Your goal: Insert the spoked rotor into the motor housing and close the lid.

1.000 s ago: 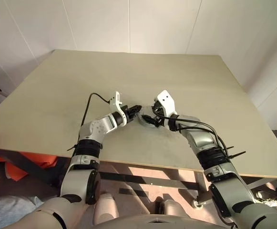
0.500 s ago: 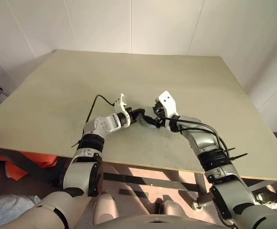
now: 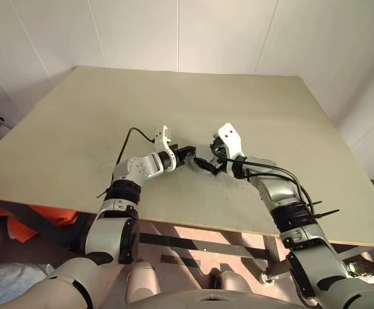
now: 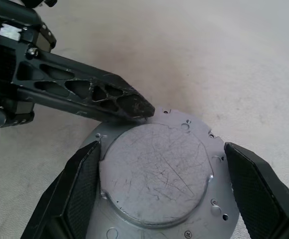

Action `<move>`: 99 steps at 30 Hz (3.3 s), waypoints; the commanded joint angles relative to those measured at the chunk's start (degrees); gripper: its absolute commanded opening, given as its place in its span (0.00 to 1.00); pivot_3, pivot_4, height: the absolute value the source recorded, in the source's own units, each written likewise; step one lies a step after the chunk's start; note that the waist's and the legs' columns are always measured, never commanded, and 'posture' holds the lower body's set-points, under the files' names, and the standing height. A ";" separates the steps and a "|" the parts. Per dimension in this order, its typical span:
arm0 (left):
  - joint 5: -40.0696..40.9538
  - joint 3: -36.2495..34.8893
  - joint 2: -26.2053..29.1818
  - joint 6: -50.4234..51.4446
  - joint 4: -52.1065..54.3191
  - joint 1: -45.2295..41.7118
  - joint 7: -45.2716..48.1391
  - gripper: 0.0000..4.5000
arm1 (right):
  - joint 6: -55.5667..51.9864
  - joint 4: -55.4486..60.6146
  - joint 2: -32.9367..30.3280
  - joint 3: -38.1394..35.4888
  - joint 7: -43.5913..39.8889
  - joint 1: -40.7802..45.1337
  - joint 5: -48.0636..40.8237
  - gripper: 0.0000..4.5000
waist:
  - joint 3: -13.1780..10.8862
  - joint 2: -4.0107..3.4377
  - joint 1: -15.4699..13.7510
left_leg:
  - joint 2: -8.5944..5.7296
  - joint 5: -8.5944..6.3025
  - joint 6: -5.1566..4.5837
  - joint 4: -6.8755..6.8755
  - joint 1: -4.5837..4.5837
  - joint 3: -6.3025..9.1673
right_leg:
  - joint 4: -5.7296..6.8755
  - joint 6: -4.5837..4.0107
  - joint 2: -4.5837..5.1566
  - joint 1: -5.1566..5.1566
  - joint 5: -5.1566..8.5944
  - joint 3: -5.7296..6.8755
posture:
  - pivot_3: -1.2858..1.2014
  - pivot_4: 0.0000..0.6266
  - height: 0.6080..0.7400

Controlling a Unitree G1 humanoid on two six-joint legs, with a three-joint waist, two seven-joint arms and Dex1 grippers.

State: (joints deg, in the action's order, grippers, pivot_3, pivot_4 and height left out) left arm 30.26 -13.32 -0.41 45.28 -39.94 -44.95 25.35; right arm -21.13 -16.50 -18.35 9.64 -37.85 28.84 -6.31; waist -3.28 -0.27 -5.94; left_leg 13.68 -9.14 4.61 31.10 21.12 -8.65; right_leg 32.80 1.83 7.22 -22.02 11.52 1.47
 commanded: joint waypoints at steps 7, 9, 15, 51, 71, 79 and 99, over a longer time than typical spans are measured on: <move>-0.80 0.12 0.43 -0.01 -1.79 -1.14 -0.25 0.00 | -5.01 9.82 -3.59 -2.09 -6.84 -2.30 -5.09 1.00 | 0.05 0.00 0.01 | 0.09 0.58 -0.27 0.14 0.20 0.02 | 0.41 -0.05 -0.06 -0.26 -0.20 0.01 | 0.52 0.00 1.00; -0.80 0.17 0.37 -0.03 -2.05 -1.33 -0.01 0.00 | -5.76 11.34 -3.93 -3.22 -7.09 -2.07 -6.19 1.00 | 0.05 0.00 -0.03 | 0.08 0.56 -0.31 0.14 0.36 0.02 | 0.41 -0.05 -0.07 -0.36 -0.21 0.03 | 0.52 0.00 1.00; -0.27 0.11 -0.02 -0.01 -2.03 -1.74 1.35 0.00 | -7.52 12.85 -4.62 -4.89 -6.89 -1.47 -7.32 1.00 | 0.04 0.00 -0.25 | 0.07 0.61 -0.53 0.22 0.85 0.02 | 0.42 -0.06 -0.05 -0.76 -0.20 0.04 | 0.52 0.00 1.00; 2.27 -1.22 -0.73 -1.12 3.02 -1.11 6.97 0.00 | -23.32 17.36 -3.36 -24.43 9.48 -3.99 -17.59 1.00 | 0.03 -0.03 -1.34 | 0.13 0.53 -0.38 1.10 0.83 0.07 | 1.01 -0.06 0.01 -0.72 -0.22 -0.08 | 0.52 0.00 1.00; 0.30 2.30 -0.99 0.38 0.71 -0.51 7.03 0.00 | -65.07 24.27 12.04 -52.96 30.85 -2.50 -46.17 1.00 | 0.23 -0.51 -1.57 | 0.12 0.60 -0.26 1.02 0.73 0.07 | 1.04 -0.03 0.01 -0.70 -0.22 -0.11 | 0.52 0.00 1.00; 0.17 1.83 0.03 0.81 0.85 -0.17 6.37 0.00 | -69.39 24.54 18.04 -53.45 34.82 -2.65 -46.22 1.00 | 0.26 -0.56 -2.16 | 0.11 0.62 -0.20 0.91 0.73 0.07 | 1.00 0.01 0.02 -0.70 -0.22 -0.09 | 0.52 0.00 1.00; -0.26 1.62 0.48 0.11 -0.32 -1.48 6.26 0.00 | -55.39 10.37 22.67 -44.79 34.28 2.01 -40.45 1.00 | 0.30 -0.56 -1.36 | 0.14 1.14 0.61 0.12 0.16 0.07 | 1.05 0.06 -0.10 -0.64 -0.26 -0.14 | 0.52 0.00 1.00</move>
State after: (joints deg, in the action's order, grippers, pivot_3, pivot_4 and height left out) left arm 30.01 -12.06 0.63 45.13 -40.43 -44.98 30.99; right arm -78.95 -4.67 3.40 -37.25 -3.11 28.80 -46.97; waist -2.98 -0.83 -7.29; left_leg 13.82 -7.99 5.24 31.22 21.25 -8.58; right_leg 33.85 1.91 7.12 -22.64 11.27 1.33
